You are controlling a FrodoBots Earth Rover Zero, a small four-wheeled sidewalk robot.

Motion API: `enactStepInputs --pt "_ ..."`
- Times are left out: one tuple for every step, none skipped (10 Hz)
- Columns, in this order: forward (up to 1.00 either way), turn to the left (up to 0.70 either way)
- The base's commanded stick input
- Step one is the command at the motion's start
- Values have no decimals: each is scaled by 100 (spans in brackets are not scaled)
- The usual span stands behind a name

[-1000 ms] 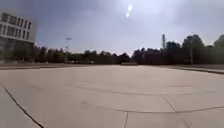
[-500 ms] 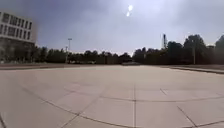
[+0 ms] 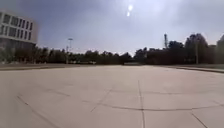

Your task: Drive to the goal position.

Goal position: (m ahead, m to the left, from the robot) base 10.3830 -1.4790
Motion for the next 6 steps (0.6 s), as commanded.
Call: enactStepInputs --pt "70 -1" --pt "70 -1" --pt "70 -9" --pt "70 -29" --pt "70 -29" --pt "70 -25"
